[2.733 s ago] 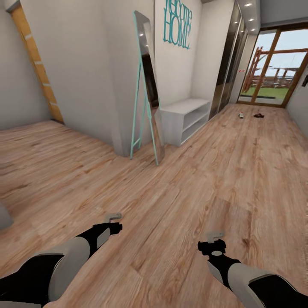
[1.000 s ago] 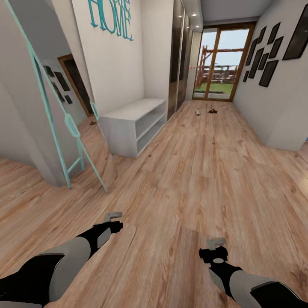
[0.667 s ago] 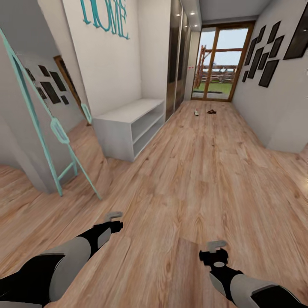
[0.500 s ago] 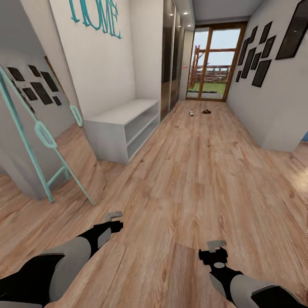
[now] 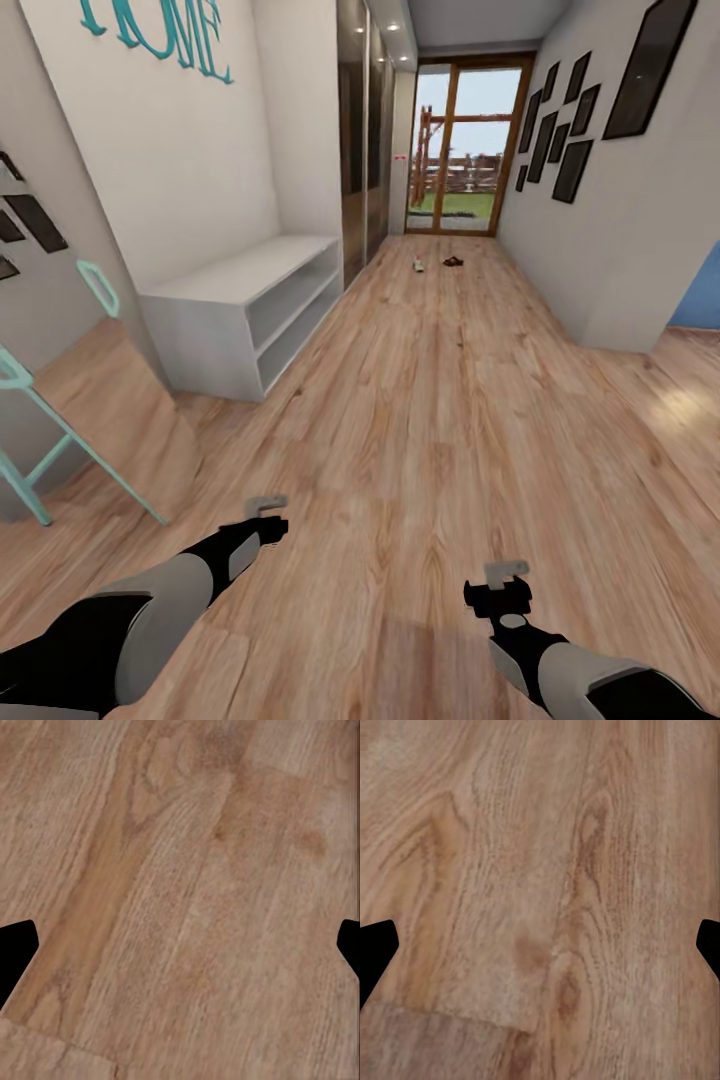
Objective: Pick up the two gym shoes and the two sandals from the corridor floor and place them onto the hallstand (shoe rack) in the corridor, making sure they are on the rack and not on the floor. Arrange them so the two gym shoes are next to each other and the two sandals are next to each other.
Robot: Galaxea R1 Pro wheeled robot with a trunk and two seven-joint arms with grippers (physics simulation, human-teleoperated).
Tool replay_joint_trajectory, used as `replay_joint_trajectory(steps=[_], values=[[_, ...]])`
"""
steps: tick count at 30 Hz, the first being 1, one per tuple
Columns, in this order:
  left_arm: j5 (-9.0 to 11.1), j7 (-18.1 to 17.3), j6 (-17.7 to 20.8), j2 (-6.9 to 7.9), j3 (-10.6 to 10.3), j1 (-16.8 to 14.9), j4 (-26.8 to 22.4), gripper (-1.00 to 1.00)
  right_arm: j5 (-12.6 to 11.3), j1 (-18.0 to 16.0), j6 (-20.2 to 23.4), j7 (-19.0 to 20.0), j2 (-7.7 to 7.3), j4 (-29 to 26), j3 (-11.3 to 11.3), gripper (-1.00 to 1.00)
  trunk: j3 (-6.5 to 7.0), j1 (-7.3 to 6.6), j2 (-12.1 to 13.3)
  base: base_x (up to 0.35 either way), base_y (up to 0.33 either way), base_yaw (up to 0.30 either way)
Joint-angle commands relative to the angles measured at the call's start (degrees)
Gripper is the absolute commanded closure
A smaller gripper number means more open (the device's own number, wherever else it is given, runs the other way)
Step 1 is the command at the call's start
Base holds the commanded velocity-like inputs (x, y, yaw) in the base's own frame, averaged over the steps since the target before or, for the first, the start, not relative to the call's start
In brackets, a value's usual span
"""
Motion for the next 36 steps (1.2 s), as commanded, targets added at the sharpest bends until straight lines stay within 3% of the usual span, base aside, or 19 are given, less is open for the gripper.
replay_joint_trajectory(steps=[1,36], values=[[0.54,0.17,0.31,-0.03,0.2,0.0,-0.13,-1.0,-0.37,-0.08,-0.37,-0.06,0.03,0.23,0.47,-1.0,-0.05,0.02,-0.02,0.35,-0.086,-0.037],[0.54,0.17,0.37,-0.09,0.2,0.0,-0.09,-1.0,-0.28,-0.08,-0.3,-0.04,0.03,0.23,0.55,-1.0,-0.05,0.02,-0.02,0.35,-0.089,-0.004]])
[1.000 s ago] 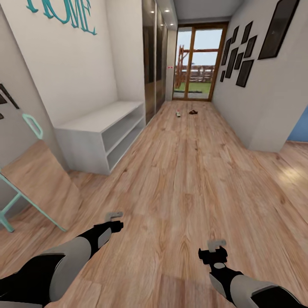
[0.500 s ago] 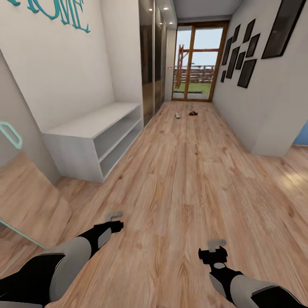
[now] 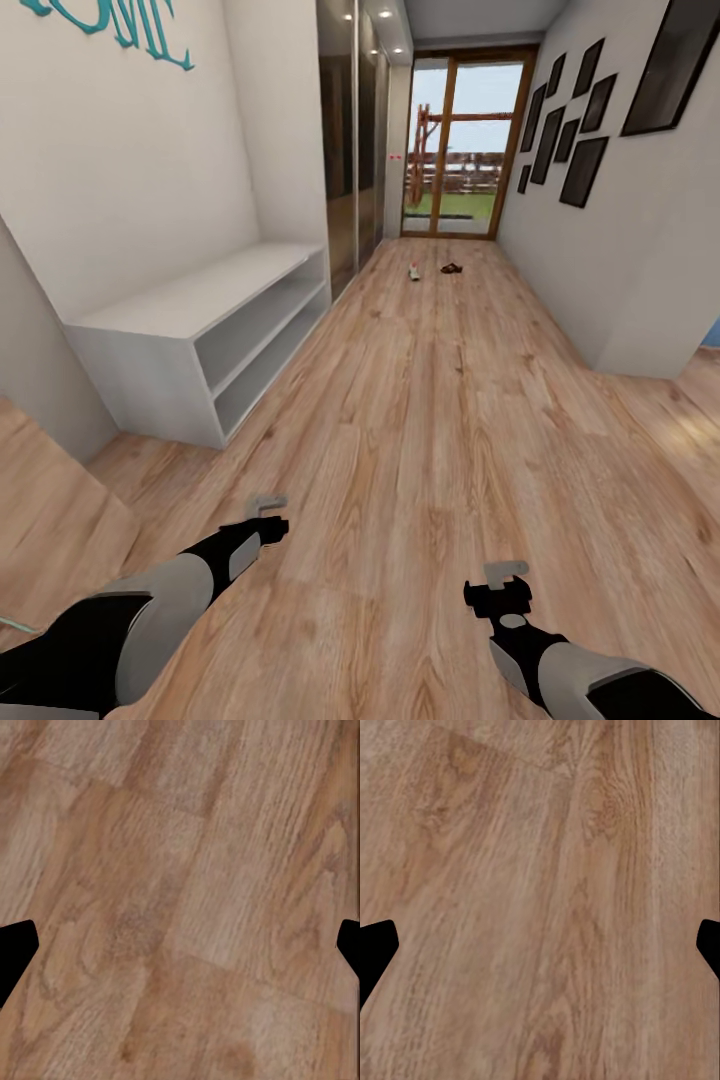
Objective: Pick up the two gym shoes and the two sandals from the corridor floor and place them onto the hallstand (shoe rack) in the corridor, making sure they are on the rack and not on the floor. Arrange them so the two gym shoes are next to each other and the two sandals are next to each other.
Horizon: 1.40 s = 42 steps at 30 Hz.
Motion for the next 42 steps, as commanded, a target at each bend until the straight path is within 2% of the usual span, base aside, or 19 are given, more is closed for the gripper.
replay_joint_trajectory(steps=[1,3,7,34,42], values=[[0.54,0.17,0.29,-0.02,0.2,0.0,-0.11,-1.0,-0.36,-0.08,-0.35,-0.07,0.03,0.22,0.47,-1.0,-0.05,0.02,-0.02,0.35,-0.091,0.0],[0.54,0.17,0.29,-0.02,0.2,0.0,-0.14,-1.0,-0.36,-0.08,-0.32,-0.06,0.03,0.22,0.47,-1.0,-0.05,0.02,-0.02,0.35,-0.092,0.0],[0.62,0.31,-0.51,-1.17,0.21,1.18,-0.2,-1.0,0.06,1.06,-0.64,0.0,-0.96,0.16,0.82,-1.0,-0.05,0.02,-0.02,0.0,0.0,0.0],[0.62,0.41,-0.45,-1.17,0.21,1.17,-0.2,-1.0,0.06,1.06,-0.64,0.0,-0.94,0.15,0.82,-1.0,-0.05,0.02,-0.02,0.001,0.0,0.0],[0.7,0.74,-2.24,-1.4,0.28,1.38,-0.28,-1.0,-0.16,1.12,-0.64,0.01,-1.17,0.14,0.82,-1.0,-0.05,0.02,-0.02,0.213,0.0,0.0]])
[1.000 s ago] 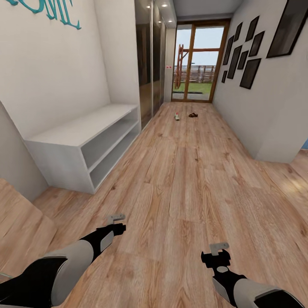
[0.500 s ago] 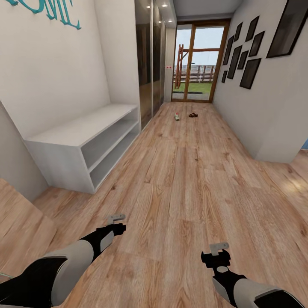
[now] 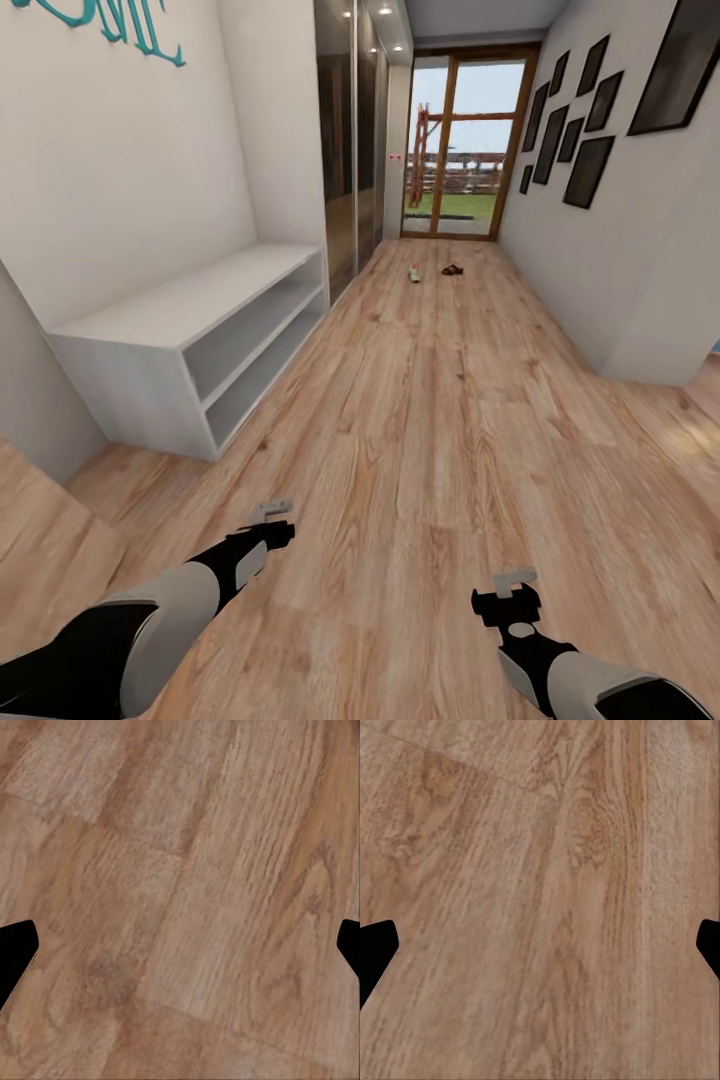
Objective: Pick up the two gym shoes and the two sandals from the corridor floor and place them onto the hallstand (shoe rack) in the corridor, making sure they are on the rack and not on the floor. Arrange them so the two gym shoes are next to each other and the two sandals are next to each other.
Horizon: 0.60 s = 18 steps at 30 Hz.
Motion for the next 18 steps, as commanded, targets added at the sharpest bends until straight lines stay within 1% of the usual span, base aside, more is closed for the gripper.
replay_joint_trajectory(steps=[1,18], values=[[0.51,0.14,0.24,-0.02,0.21,0.0,-0.12,-1.0,-0.35,-0.08,-0.36,-0.08,0.02,0.23,0.47,-1.0,-0.05,0.02,-0.02,0.319,0.0,0.0],[0.49,0.18,0.01,-0.05,0.29,0.02,-0.13,-1.0,-0.37,-0.06,-0.4,-0.08,-0.01,0.23,0.47,-1.0,-0.05,0.02,-0.02,0.342,0.0,0.0]])
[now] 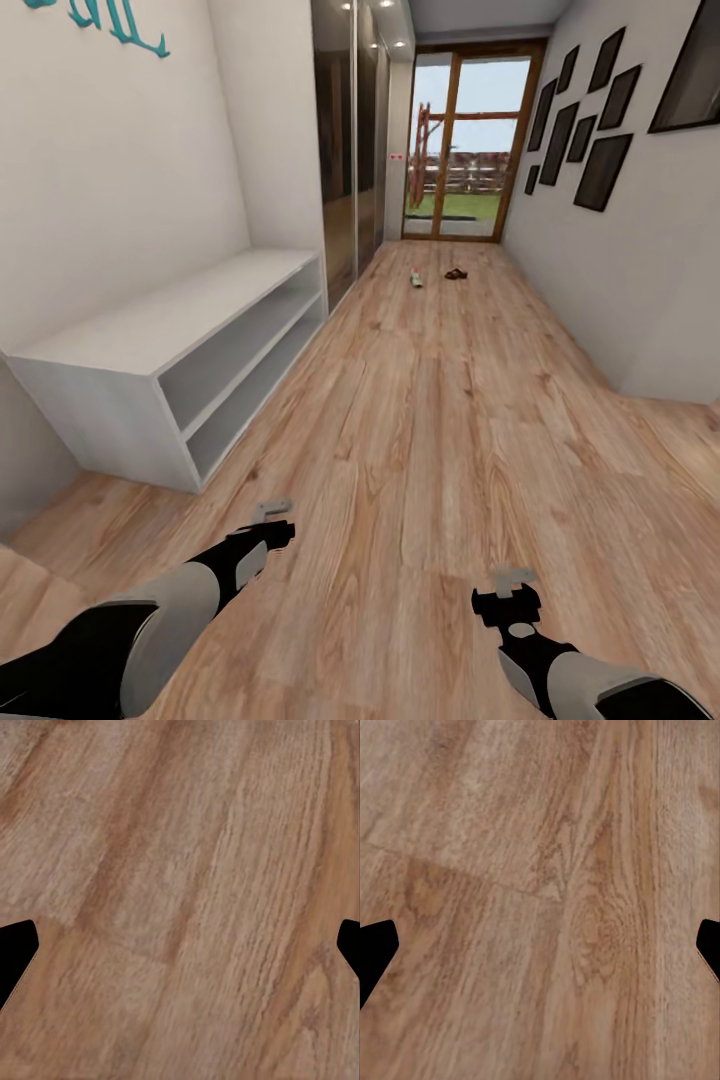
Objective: Pick up the two gym shoes and the two sandals from the corridor floor and place them onto the hallstand (shoe rack) in the corridor, making sure they are on the rack and not on the floor. Arrange them so the two gym shoes are next to each other and the two sandals are next to each other.
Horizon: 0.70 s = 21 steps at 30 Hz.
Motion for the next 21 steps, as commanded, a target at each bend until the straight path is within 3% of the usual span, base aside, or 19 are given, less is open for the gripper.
replay_joint_trajectory(steps=[1,13,21], values=[[0.49,0.13,0.25,-0.02,0.21,0.0,-0.11,-1.0,-0.34,-0.08,-0.37,-0.08,0.04,0.23,0.47,-1.0,-0.05,0.02,-0.02,0.349,0.0,0.0],[0.47,0.13,0.24,-0.02,0.22,0.0,-0.11,-1.0,-0.42,-0.13,-0.45,-0.08,0.11,0.23,0.47,-1.0,-0.05,0.02,-0.02,0.35,0.0,-0.013],[0.45,0.13,0.24,-0.02,0.22,0.0,-0.11,-1.0,-0.43,-0.12,-0.46,-0.08,0.11,0.23,0.47,-1.0,-0.05,0.02,-0.02,0.35,0.0,-0.181]])
